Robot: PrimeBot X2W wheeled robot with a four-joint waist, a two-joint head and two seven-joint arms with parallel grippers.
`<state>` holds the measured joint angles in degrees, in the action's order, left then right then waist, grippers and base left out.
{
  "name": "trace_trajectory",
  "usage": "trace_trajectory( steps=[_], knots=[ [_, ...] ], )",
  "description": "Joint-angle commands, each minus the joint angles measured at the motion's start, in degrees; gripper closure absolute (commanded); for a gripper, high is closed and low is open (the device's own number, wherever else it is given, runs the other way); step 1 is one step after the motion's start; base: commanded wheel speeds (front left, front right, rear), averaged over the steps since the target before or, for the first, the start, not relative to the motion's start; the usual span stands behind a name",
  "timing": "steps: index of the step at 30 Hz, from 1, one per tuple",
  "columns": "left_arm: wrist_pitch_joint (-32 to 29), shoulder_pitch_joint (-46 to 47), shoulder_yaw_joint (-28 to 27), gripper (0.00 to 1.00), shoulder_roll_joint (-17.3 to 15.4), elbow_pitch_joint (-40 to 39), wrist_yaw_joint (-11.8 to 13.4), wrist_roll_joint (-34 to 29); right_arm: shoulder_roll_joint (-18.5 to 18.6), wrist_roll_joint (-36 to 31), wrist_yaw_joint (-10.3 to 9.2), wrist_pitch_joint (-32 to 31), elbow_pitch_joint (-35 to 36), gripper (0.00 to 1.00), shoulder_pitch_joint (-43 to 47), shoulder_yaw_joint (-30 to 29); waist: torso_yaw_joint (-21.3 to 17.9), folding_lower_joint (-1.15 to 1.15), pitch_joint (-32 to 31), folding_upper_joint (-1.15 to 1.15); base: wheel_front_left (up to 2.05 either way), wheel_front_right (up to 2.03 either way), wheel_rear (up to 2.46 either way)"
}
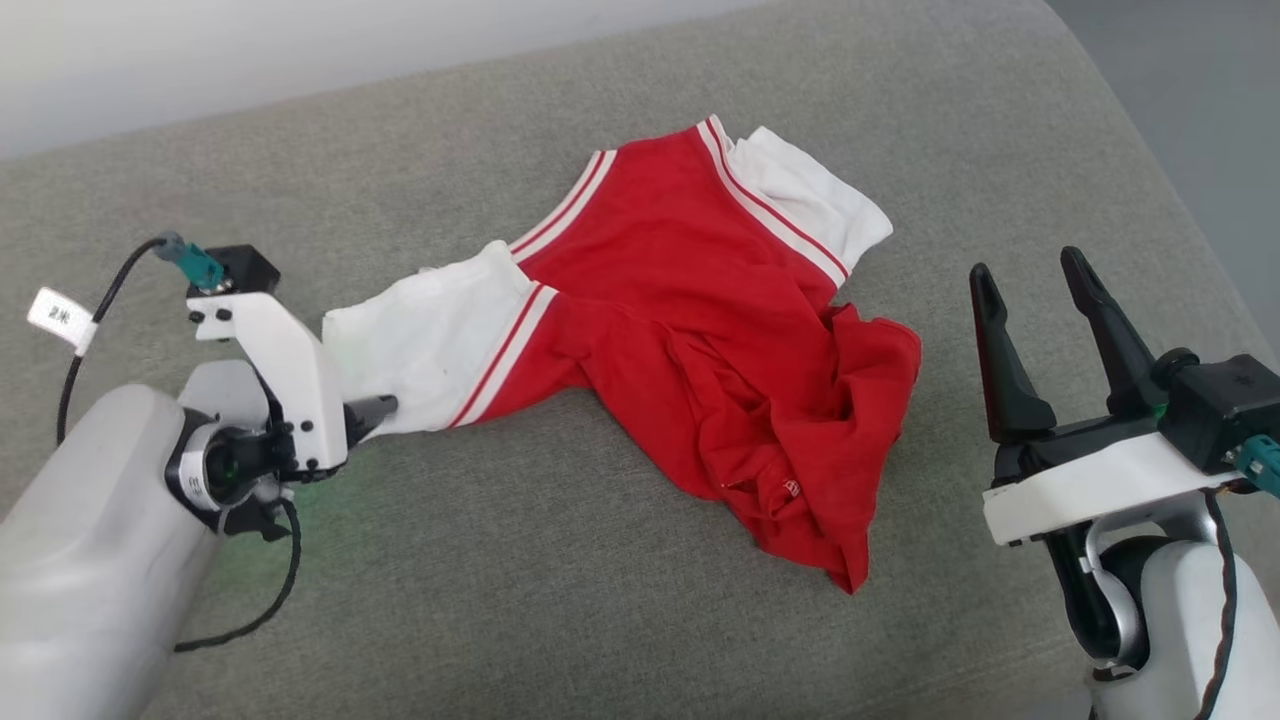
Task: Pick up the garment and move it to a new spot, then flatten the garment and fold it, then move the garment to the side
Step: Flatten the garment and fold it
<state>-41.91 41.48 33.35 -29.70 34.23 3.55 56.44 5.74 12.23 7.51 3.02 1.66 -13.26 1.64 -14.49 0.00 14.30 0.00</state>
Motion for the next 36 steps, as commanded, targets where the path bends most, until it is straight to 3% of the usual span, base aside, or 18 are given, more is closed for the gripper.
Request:
trace_trajectory(
  steps=[1, 2, 3, 4, 5, 6, 10, 18, 25, 28, 30, 36],
  knots=[
    [0.3, 0.16, 1.23, 0.0, 0.24, 2.31, -0.17, -1.44, -0.29, 0.35, -0.04, 0.59, 0.28, 0.0, 0.42, 0.05, -0.36, 0.0, 0.78, 0.0, 0.0, 0.0, 0.0],
    [0.39, 0.16, 1.28, 0.0, 0.52, 3.38, -0.26, -1.32, -0.47, 0.54, -0.04, 0.73, 0.27, 0.0, 0.26, 0.06, -0.4, 0.0, 1.04, 0.0, 0.0, 0.0, 0.0],
    [0.34, 0.1, 1.28, 0.33, 0.94, 4.48, -0.74, -0.91, -0.63, 0.56, -0.04, 0.83, 0.19, 0.0, 0.05, 0.09, -0.43, 0.0, 1.21, 0.0, 0.0, 0.0, 0.0],
    [1.01, 0.32, 1.19, 0.9, 1.28, 5.22, -1.37, -0.79, -0.65, 0.53, -0.04, 0.99, 0.09, 0.0, -0.13, 0.04, -0.41, 0.0, 1.37, 0.0, 0.0, 0.0, 0.0],
    [1.01, 0.32, 1.19, 0.9, 1.28, 5.22, -1.37, -0.79, -0.65, 0.53, -0.04, 0.99, 0.09, 0.0, -0.13, 0.04, -0.41, 0.0, 1.37, 0.0, 0.0, 0.0, 0.0],
    [1.2, 0.53, 0.97, 1.0, 1.54, 6.12, -1.58, -0.44, -0.73, 0.4, -0.04, 1.12, 0.0, 0.0, -0.26, -0.02, -0.31, 0.0, 1.48, 0.0, 0.0, 0.0, 0.0],
    [1.84, 1.38, 0.64, 1.0, 1.56, 8.23, -3.11, 0.01, -1.01, -0.04, -0.04, 1.23, 0.19, 0.0, -0.31, -0.93, 0.83, 0.0, 1.6, 0.0, 0.0, 0.0, 0.0],
    [3.25, 1.4, -1.1, 1.0, -2.81, 7.04, -4.16, 0.23, -0.95, -0.94, -0.04, 0.46, 1.25, 0.0, 0.7, -3.25, 4.37, 0.0, 1.31, 0.0, 0.0, 0.0, 0.0],
    [2.98, -2.0, -2.89, 1.0, -7.94, 4.02, -3.3, 1.59, -0.83, -0.81, -0.04, -0.48, 2.39, 0.0, 1.21, -3.58, 6.65, 0.0, 1.0, 0.0, 0.0, 0.0, 0.0],
    [3.57, -3.53, -4.13, 1.0, -8.55, 2.97, -2.22, 2.83, -0.8, -0.97, -0.04, -0.88, 2.7, 0.0, 1.48, -3.57, 7.38, 0.0, 0.9, 0.0, 0.0, 0.0, 0.0],
    [3.5, -4.36, -4.33, 0.0, -8.47, 2.83, -1.38, 2.87, -0.87, -1.23, -0.03, -0.98, 2.92, 0.0, 1.76, -3.59, 7.98, 0.0, 0.67, 0.0, 0.0, 0.0, 0.0],
    [0.58, -2.43, -3.98, 0.0, -8.58, 1.01, 1.88, 2.62, -0.96, -1.12, -0.04, -1.64, 3.4, 0.0, 1.7, -2.89, 8.33, 0.0, -0.38, 0.0, 0.0, 0.0, 0.0]
  ],
)
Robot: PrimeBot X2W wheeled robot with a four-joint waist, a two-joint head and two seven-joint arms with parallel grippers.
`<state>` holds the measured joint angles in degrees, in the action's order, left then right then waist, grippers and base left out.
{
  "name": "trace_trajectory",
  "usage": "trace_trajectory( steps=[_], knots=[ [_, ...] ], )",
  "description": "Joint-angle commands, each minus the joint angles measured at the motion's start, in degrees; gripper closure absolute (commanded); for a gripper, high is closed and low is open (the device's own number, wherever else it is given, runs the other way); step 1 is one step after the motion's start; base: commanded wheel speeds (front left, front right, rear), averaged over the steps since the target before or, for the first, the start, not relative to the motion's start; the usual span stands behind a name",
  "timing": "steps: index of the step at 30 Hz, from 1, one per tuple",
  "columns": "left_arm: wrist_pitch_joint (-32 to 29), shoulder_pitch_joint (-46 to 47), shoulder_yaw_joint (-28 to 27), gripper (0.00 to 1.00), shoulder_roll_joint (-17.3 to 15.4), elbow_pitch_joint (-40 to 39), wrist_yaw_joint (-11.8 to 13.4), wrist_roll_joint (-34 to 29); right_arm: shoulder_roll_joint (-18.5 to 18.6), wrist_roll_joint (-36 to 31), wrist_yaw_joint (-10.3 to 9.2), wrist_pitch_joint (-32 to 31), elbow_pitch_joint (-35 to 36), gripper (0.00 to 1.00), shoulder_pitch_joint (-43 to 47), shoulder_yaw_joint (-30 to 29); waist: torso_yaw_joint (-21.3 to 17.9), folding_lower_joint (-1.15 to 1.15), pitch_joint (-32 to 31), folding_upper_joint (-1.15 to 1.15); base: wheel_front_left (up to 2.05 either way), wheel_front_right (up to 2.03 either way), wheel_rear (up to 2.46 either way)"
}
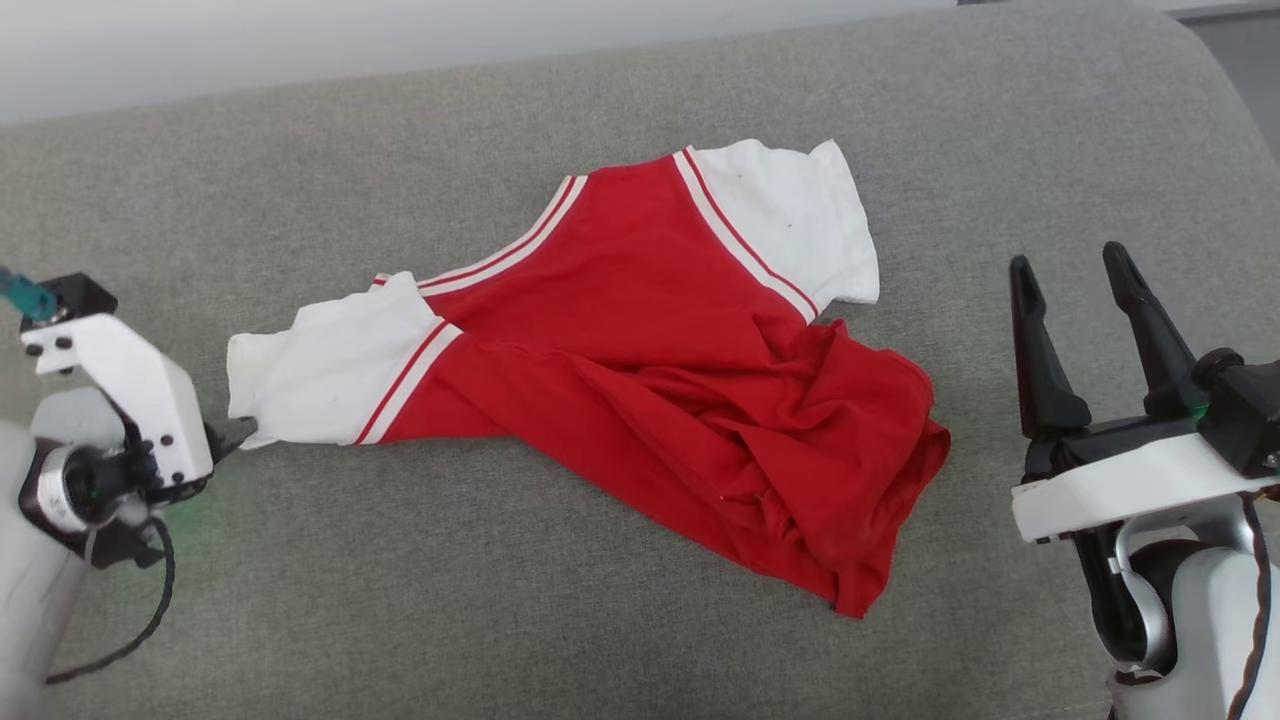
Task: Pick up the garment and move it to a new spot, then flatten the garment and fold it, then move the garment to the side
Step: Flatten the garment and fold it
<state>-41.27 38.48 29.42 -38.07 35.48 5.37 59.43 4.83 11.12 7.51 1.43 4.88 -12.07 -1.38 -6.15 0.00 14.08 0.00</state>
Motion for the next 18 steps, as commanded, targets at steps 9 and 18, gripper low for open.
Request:
trace_trajectory(
  steps=[9, 18],
  knots=[
    [-7.37, 8.05, 2.01, 0.0, 1.09, -7.3, 6.69, -2.52, 0.34, 0.48, -0.04, -0.22, 0.76, 0.0, 0.21, 1.23, -1.52, 0.0, -0.92, 0.0, 0.0, 0.0, 0.0],
    [-9.96, 13.07, 4.59, 0.0, 3.62, -7.88, 9.2, -5.2, -0.33, 1.17, -0.04, 0.85, -0.01, 0.0, -1.91, 3.8, -5.12, 0.0, 1.31, 0.0, 0.0, 0.0, 0.0]
  ],
)
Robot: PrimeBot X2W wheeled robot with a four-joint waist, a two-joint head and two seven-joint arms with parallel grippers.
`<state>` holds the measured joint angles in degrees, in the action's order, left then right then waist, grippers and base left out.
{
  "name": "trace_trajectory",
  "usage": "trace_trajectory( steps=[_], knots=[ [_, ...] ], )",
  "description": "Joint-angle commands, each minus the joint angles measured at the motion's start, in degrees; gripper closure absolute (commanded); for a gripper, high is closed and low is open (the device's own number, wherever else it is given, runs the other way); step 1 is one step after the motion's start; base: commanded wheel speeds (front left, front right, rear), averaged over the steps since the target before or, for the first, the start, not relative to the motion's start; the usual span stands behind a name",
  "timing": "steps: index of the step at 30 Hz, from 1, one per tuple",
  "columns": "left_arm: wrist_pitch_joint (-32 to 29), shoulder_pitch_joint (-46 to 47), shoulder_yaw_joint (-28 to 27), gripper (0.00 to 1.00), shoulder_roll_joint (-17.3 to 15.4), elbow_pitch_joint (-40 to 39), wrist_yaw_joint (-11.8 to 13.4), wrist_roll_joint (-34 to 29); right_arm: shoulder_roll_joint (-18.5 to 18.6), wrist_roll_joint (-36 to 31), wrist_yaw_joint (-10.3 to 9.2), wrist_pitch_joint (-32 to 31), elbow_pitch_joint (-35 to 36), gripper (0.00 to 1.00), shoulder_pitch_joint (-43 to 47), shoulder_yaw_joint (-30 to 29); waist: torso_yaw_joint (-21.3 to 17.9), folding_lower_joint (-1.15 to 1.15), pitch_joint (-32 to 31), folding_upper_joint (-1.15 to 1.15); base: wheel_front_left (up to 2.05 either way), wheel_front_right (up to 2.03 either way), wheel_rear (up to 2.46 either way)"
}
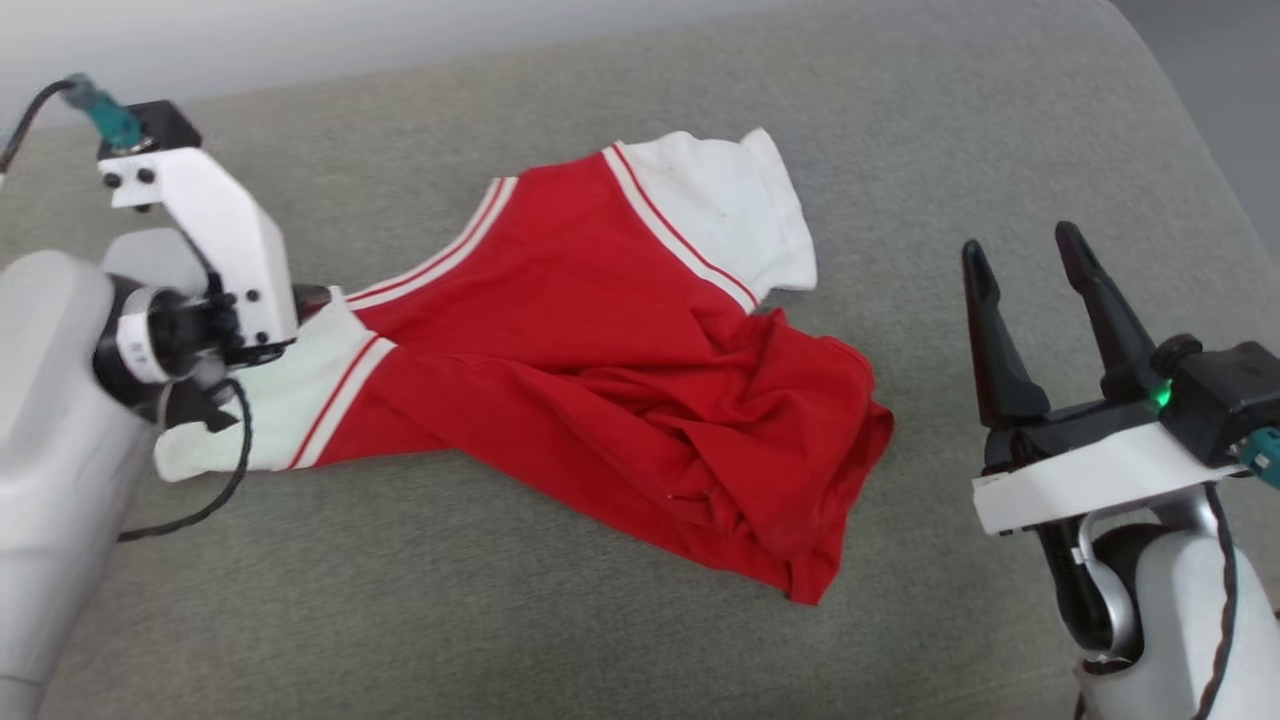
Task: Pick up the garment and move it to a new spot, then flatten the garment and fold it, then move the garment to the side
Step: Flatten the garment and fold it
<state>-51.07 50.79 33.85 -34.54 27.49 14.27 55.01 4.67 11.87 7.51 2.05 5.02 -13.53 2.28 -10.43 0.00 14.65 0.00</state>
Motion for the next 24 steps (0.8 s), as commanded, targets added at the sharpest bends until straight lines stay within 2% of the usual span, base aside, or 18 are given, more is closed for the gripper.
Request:
trace_trajectory(
  steps=[1, 6, 16, 21, 22, 23, 24],
  knots=[
    [-0.37, 1.21, 0.35, 0.0, 0.46, 0.32, 0.57, -0.8, -0.3, 0.5, -0.04, 0.5, -0.35, 0.0, -0.69, 0.43, -1.24, 0.0, 1.08, 0.0, 0.0, 0.0, 0.0],
    [-1.93, 2.59, 2.1, 0.0, 2.19, 1.15, 1.07, -1.56, -0.63, 0.92, -0.04, 1.47, -1.36, 0.0, -1.59, 1.25, -2.84, 0.0, 2.42, 0.0, 0.0, 0.0, 0.0],
    [-2.48, 3.85, 5.85, 0.0, 0.75, 4.77, 1.74, -5.96, -1.28, 1.24, -0.03, 2.55, -2.68, 0.0, -2.4, 1.63, -3.93, 0.0, 4.05, 0.0, 0.0, 0.0, 0.0],
    [-0.99, 4.48, 6.24, 0.0, 1.29, 7.64, 0.85, -6.66, -1.47, 1.25, -0.04, 2.85, -3.21, 0.0, -3.07, 1.82, -3.74, 0.0, 4.82, 0.0, 0.0, 0.0, 0.0],
    [-0.94, 4.67, 6.36, 0.17, 1.36, 8.27, 0.83, -6.75, -1.51, 1.28, -0.04, 2.93, -3.31, 0.0, -3.23, 1.85, -3.67, 0.0, 4.89, 0.0, 0.0, 0.0, 0.0],
    [-1.08, 4.78, 6.55, 0.64, 1.44, 8.72, 0.59, -6.81, -1.55, 1.24, -0.04, 2.97, -3.33, 0.0, -3.24, 1.85, -3.57, 0.0, 4.93, 0.0, 0.0, 0.0, 0.0],
    [-0.92, 4.99, 6.67, 1.0, 1.43, 9.15, 0.32, -6.95, -1.58, 1.2, -0.04, 2.98, -3.36, 0.0, -3.25, 1.9, -3.53, 0.0, 4.98, 0.0, 0.0, 0.0, 0.0]
  ],
)
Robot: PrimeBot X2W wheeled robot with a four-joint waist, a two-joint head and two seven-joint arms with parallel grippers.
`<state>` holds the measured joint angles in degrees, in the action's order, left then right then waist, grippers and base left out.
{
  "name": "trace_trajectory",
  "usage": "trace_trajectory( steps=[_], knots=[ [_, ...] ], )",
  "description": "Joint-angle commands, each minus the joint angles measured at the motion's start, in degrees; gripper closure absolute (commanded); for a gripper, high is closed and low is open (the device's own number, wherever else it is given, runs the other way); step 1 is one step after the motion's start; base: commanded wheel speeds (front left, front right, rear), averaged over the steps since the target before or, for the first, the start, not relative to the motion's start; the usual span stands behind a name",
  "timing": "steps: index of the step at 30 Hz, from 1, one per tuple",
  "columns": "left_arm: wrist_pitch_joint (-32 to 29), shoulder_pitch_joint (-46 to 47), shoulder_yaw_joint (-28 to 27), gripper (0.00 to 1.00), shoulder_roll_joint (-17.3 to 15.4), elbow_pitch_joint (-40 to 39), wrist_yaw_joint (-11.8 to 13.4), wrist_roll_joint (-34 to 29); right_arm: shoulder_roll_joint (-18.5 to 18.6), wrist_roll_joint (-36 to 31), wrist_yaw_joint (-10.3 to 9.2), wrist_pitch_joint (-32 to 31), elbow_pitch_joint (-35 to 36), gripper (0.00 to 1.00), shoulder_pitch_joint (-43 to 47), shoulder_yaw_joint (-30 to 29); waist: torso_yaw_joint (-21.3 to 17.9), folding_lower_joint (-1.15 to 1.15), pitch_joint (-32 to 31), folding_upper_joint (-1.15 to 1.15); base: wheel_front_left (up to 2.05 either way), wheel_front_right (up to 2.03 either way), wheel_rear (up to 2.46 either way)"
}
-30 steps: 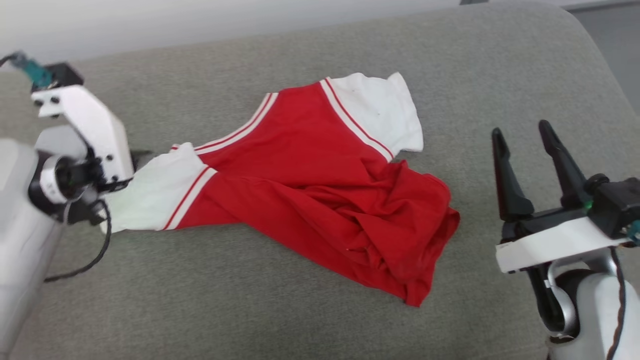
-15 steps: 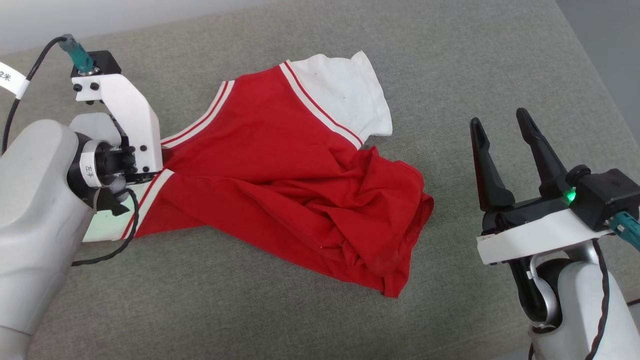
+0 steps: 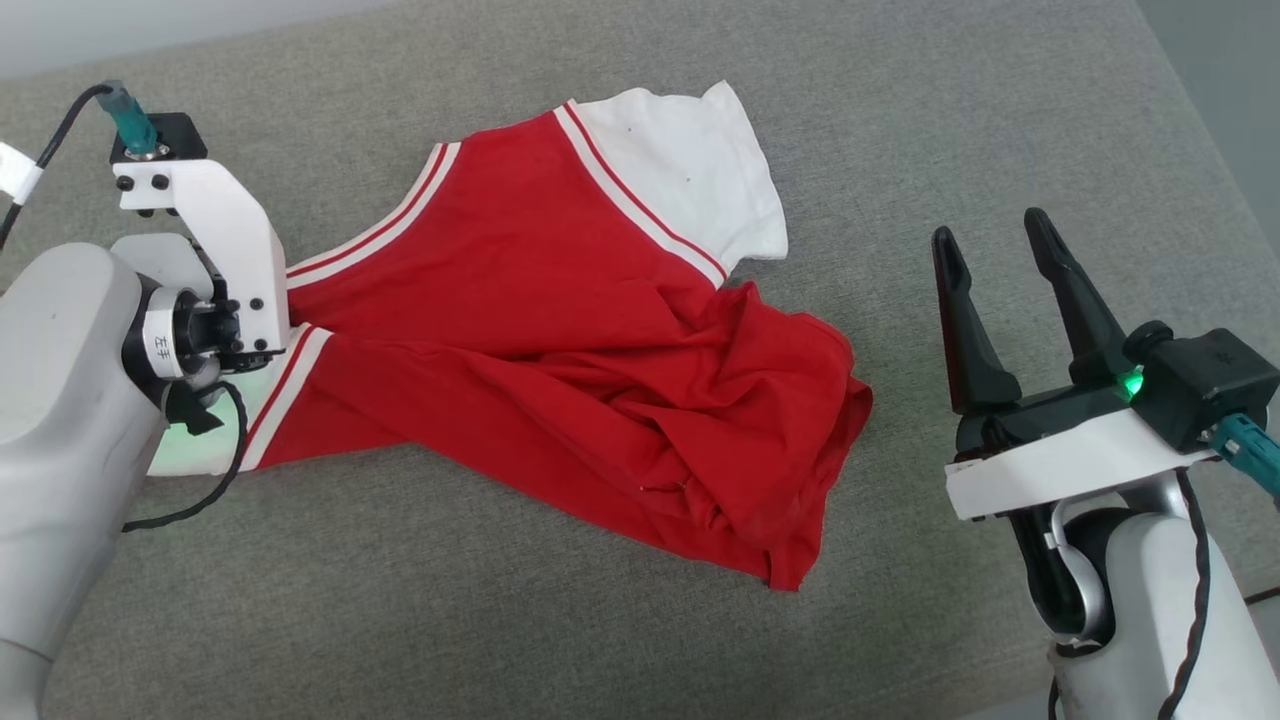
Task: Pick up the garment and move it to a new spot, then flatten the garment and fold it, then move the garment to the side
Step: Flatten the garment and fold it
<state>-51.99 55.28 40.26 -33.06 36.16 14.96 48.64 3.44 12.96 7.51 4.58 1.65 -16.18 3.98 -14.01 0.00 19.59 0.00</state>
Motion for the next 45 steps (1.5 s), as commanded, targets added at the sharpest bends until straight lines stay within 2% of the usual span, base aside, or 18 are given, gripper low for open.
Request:
trace_trajectory(
  steps=[1, 8, 23, 24, 25, 26, 27, 28, 37, 38, 39, 40, 45],
  knots=[
    [-0.05, 0.61, 0.24, 1.0, 0.03, 0.94, -0.31, -0.48, -0.35, 0.04, -0.04, 0.48, -0.02, 0.0, -0.61, 0.14, 0.16, 0.0, 0.05, 0.0, 0.0, 0.0, 0.0],
    [0.73, 1.86, -0.22, 1.0, 0.4, 1.37, -1.56, 0.27, -0.43, -0.41, -0.04, 0.33, 0.14, 0.0, -0.34, -0.34, 1.12, 0.0, -0.27, 0.0, 0.0, 0.0, 0.0],
    [2.68, -1.2, -1.24, 1.0, 0.07, -4.74, -3.05, 2.81, -0.14, -0.92, -0.03, -0.75, 0.8, 0.0, 0.07, -0.98, 3.71, 0.0, -1.1, 0.0, 0.0, 0.0, 0.0],
    [2.84, -1.28, -1.27, 0.85, 0.05, -4.93, -3.19, 2.86, -0.16, -1.0, -0.04, -0.86, 0.9, 0.0, -0.01, -0.89, 3.76, 0.0, -1.08, 0.0, 0.0, 0.0, 0.0],
    [3.03, -1.44, -1.42, 0.53, 0.07, -4.93, -3.2, 3.08, -0.16, -0.96, -0.04, -0.87, 0.99, 0.0, -0.06, -0.82, 3.81, 0.0, -1.06, 0.0, 0.0, 0.0, 0.0],
    [3.05, -1.66, -1.41, 0.43, 0.0, -4.89, -3.2, 3.14, -0.14, -0.81, -0.04, -0.93, 0.98, 0.0, -0.13, -0.79, 3.84, 0.0, -1.05, 0.0, 0.0, 0.0, 0.0],
    [3.22, -1.72, -1.34, 0.25, -0.17, -4.83, -3.15, 2.99, -0.02, -0.73, -0.04, -0.99, 0.96, 0.0, -0.2, -0.76, 3.83, 0.0, -1.05, 0.0, 0.0, 0.0, 0.0],
    [3.38, -1.65, -1.23, 0.0, -0.34, -4.81, -3.22, 2.65, 0.03, -0.74, -0.04, -1.04, 1.01, 0.0, -0.19, -0.72, 3.83, 0.0, -1.04, 0.0, 0.0, 0.0, 0.0],
    [2.82, -1.56, -0.6, 0.0, -0.53, -3.52, -3.17, 2.25, -0.05, -0.68, -0.03, -1.49, 1.28, 0.0, 0.3, -0.67, 3.63, 0.0, -0.99, 0.0, 0.0, 0.0, 0.0],
    [2.67, -1.54, -0.52, 0.2, -0.54, -3.25, -3.19, 2.25, -0.05, -0.66, -0.04, -1.53, 1.33, 0.0, 0.31, -0.65, 3.58, 0.0, -0.96, 0.0, 0.0, 0.0, 0.0],
    [2.77, -1.5, -0.49, 0.64, -0.55, -3.01, -3.27, 2.27, -0.08, -0.6, -0.04, -1.55, 1.35, 0.0, 0.31, -0.67, 3.52, 0.0, -0.93, 0.0, 0.0, 0.0, 0.0],
    [2.81, -1.42, -0.51, 1.0, -0.55, -2.79, -3.28, 2.33, -0.09, -0.58, -0.04, -1.52, 1.37, 0.0, 0.29, -0.69, 3.45, 0.0, -0.89, 0.0, 0.0, 0.0, 0.0],
    [2.29, -1.24, -0.89, 1.0, -0.64, -2.83, -3.2, 3.22, -0.14, -0.82, -0.04, -1.42, 1.33, 0.0, 0.63, -1.14, 3.58, 0.0, -1.15, 0.0, 0.0, 0.0, 0.0]
  ],
)
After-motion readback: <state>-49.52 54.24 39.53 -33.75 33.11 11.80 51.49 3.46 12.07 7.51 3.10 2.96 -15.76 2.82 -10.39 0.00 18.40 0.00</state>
